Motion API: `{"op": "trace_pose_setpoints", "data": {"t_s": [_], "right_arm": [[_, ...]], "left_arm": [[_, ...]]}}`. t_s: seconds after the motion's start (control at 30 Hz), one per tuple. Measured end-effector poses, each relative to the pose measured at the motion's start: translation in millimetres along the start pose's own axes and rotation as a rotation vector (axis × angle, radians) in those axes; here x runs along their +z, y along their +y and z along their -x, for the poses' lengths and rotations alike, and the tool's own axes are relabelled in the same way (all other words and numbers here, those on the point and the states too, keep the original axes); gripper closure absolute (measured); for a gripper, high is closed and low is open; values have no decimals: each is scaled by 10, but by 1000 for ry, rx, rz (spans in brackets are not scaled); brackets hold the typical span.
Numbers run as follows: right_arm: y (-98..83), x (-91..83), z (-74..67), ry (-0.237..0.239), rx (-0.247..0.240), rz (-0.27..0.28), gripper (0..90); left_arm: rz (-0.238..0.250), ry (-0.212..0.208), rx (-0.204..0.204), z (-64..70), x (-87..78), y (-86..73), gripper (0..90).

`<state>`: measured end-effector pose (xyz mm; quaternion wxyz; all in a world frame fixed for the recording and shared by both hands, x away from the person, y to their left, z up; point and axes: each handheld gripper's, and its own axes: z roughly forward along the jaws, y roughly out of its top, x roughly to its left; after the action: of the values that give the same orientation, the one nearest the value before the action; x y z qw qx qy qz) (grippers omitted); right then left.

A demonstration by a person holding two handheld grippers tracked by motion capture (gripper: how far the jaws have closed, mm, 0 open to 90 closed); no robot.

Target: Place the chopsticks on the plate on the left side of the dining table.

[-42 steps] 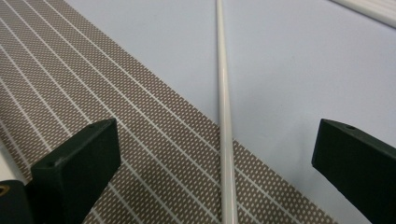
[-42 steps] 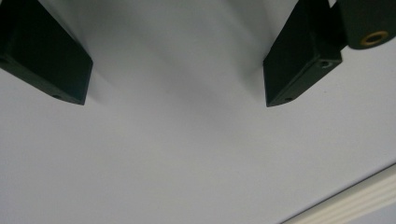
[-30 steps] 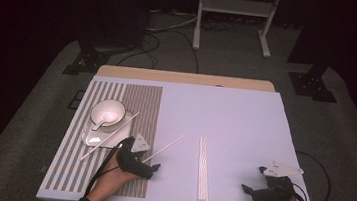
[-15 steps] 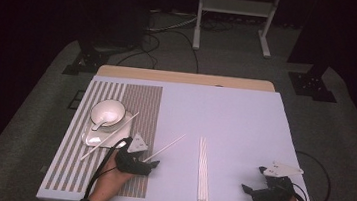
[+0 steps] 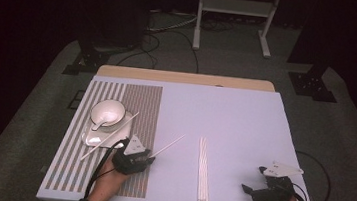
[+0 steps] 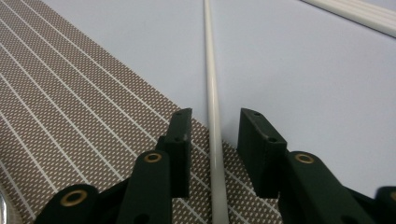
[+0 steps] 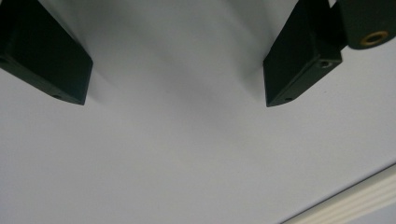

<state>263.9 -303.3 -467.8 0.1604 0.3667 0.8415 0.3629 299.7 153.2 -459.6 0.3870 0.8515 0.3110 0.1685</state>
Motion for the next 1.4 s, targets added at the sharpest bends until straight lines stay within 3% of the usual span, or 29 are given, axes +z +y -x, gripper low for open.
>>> {"op": "trace_pose_setpoints", "data": {"t_s": [0.3, 0.33, 0.53, 1.07, 1.4], "right_arm": [[0, -1, -1, 0, 1, -1, 67], [0, -1, -1, 0, 2, -1, 67], [0, 0, -1, 0, 1, -1, 67], [0, -1, -1, 0, 2, -1, 67], [0, -1, -1, 0, 2, -1, 67]], "left_arm": [[5, -12, -12, -18, -3, -5, 705], [10, -36, -17, -26, -4, -5, 728], [12, -31, -28, -23, 3, -4, 797], [15, -11, -38, -21, 10, -3, 842], [9, -26, -51, -45, 3, 3, 847]]}}
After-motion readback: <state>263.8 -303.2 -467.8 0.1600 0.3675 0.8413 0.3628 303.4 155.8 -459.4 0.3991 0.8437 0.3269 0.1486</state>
